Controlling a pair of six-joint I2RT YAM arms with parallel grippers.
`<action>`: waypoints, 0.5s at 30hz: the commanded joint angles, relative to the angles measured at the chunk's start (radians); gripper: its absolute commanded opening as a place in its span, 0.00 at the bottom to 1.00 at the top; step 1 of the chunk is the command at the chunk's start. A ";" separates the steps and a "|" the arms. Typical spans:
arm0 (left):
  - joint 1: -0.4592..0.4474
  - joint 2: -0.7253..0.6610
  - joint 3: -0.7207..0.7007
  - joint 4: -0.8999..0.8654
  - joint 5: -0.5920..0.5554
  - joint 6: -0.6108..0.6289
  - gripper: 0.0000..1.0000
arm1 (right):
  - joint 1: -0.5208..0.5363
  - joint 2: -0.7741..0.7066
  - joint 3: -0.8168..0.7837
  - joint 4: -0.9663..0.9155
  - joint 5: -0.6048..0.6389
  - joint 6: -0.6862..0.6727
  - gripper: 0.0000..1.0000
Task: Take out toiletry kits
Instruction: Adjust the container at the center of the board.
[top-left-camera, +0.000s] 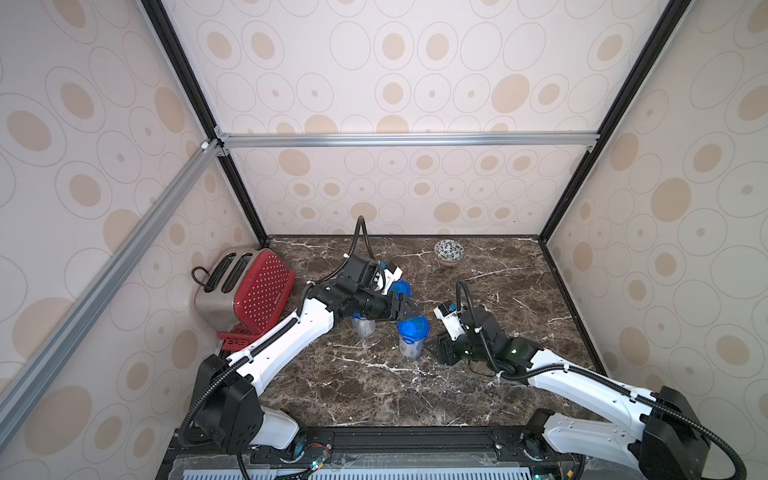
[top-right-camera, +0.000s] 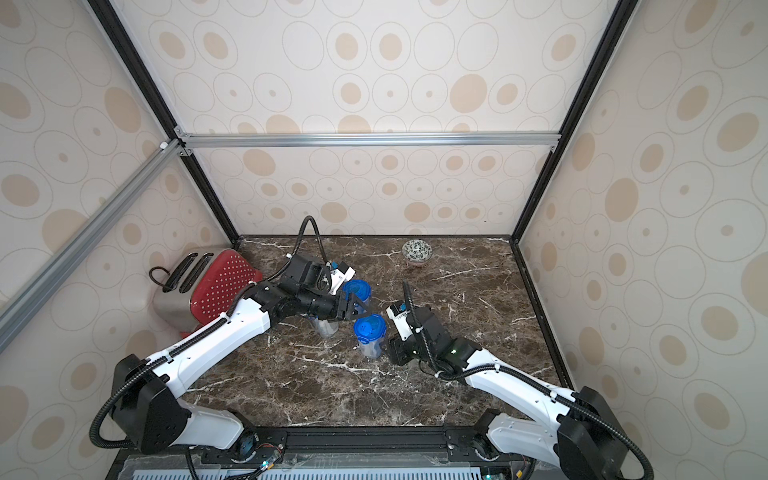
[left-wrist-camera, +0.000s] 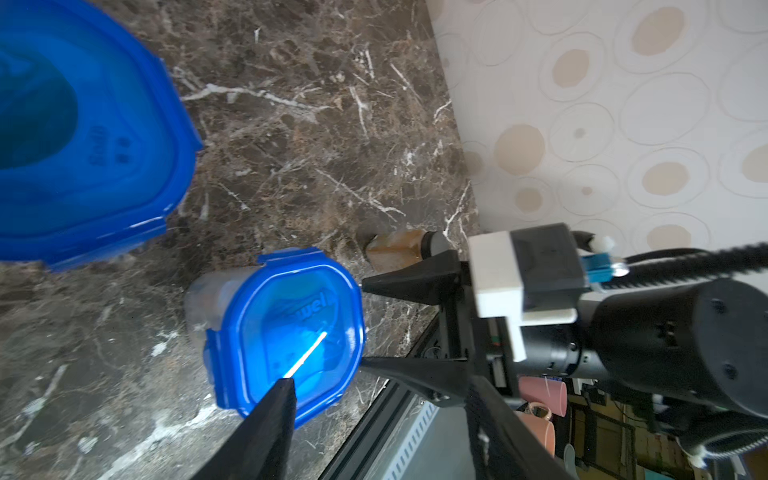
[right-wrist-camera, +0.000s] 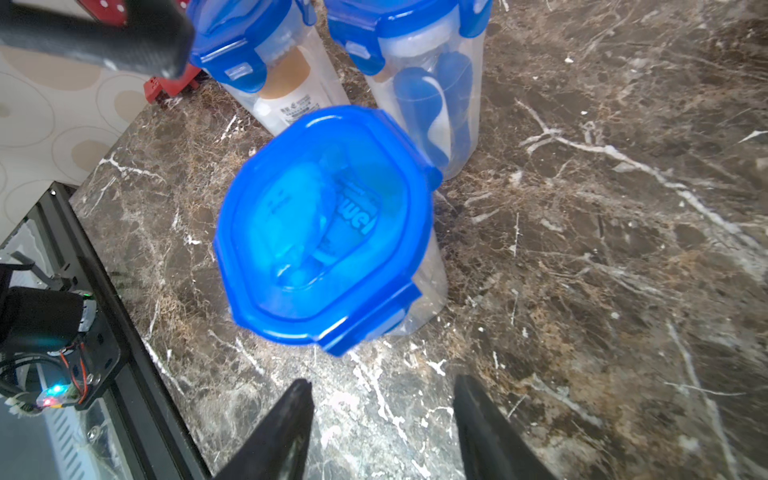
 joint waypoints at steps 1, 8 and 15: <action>0.007 0.013 0.041 -0.071 -0.043 0.056 0.65 | -0.022 0.019 0.033 0.012 0.011 -0.010 0.56; 0.006 0.001 0.021 -0.053 -0.043 0.050 0.65 | -0.034 0.063 0.077 0.007 -0.006 -0.027 0.56; 0.007 -0.004 0.001 -0.034 -0.041 0.037 0.65 | -0.053 0.088 0.098 -0.005 0.003 -0.038 0.56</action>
